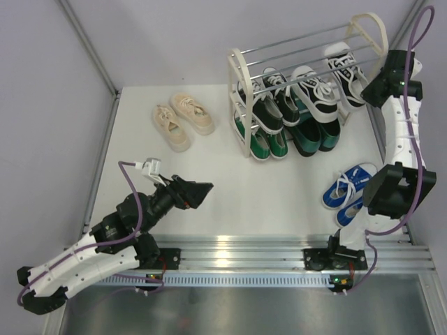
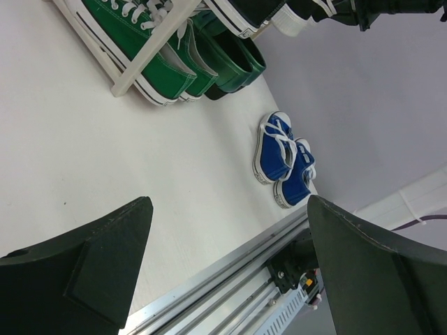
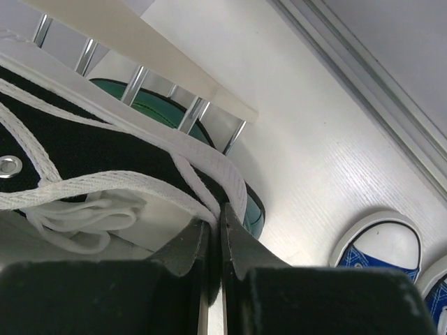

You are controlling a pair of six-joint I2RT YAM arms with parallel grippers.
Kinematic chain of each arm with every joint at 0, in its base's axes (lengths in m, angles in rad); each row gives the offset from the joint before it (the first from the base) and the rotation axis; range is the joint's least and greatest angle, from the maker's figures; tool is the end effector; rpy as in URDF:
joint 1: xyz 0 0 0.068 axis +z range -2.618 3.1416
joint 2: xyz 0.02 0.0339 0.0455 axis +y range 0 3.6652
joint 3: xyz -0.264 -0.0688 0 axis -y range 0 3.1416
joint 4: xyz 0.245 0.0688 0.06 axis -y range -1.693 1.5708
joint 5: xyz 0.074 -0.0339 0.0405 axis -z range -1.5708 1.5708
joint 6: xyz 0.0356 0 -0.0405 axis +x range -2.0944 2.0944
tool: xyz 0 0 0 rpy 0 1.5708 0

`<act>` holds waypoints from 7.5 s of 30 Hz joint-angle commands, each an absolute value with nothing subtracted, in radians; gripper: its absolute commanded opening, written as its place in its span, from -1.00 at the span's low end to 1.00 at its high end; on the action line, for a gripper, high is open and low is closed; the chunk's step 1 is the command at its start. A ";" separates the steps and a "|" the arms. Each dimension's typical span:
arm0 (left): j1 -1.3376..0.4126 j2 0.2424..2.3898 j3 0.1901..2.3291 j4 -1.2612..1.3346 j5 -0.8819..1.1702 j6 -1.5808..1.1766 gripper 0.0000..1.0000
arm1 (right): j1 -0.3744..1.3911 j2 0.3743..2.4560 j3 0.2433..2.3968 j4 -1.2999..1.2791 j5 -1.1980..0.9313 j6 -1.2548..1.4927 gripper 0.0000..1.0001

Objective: Place and organize the shoes onto the shoe shelf
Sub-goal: Place the shoe at the shoe shelf, then adjust the shoe at the shoe shelf, then pick up the shoe at the center of the board.

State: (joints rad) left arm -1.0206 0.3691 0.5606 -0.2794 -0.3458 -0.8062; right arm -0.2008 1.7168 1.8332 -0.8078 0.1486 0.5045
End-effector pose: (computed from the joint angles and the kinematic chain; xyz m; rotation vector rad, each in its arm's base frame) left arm 0.0678 -0.0874 0.3048 -0.0911 1.7716 -1.0828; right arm 0.3702 -0.0807 0.3931 0.8517 2.0859 -0.0055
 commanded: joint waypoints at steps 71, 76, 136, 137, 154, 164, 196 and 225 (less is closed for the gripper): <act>-1.017 0.337 0.558 -0.296 -0.319 -0.772 0.96 | -0.221 1.697 1.646 -0.563 -0.198 0.040 -1.00; -1.017 0.337 0.560 -0.296 -0.319 -0.769 0.96 | -0.222 1.675 1.628 -0.572 -0.123 0.009 -1.00; -1.017 0.604 0.713 -0.311 -0.494 -0.765 0.96 | -0.086 1.206 1.349 -0.892 -0.874 -0.724 -0.33; -1.016 0.645 0.739 -0.316 -0.505 -0.761 0.96 | -0.087 1.157 1.289 -0.841 -0.882 -0.651 -0.23; -0.217 1.349 1.064 -0.377 -0.227 -0.832 0.76 | -0.167 0.776 0.792 -0.678 -0.986 -0.601 0.81; -0.107 1.695 1.293 -0.377 -0.222 -0.764 0.66 | -0.195 0.736 0.790 -0.680 -1.003 -0.604 0.82; -0.127 1.254 0.901 -0.278 -0.007 -0.727 -1.00 | -0.224 0.808 0.828 -0.872 -1.121 -0.805 0.82; -1.123 0.954 0.834 -0.025 0.034 -0.627 -1.00 | -0.044 0.851 1.106 -0.845 -0.896 -0.071 0.93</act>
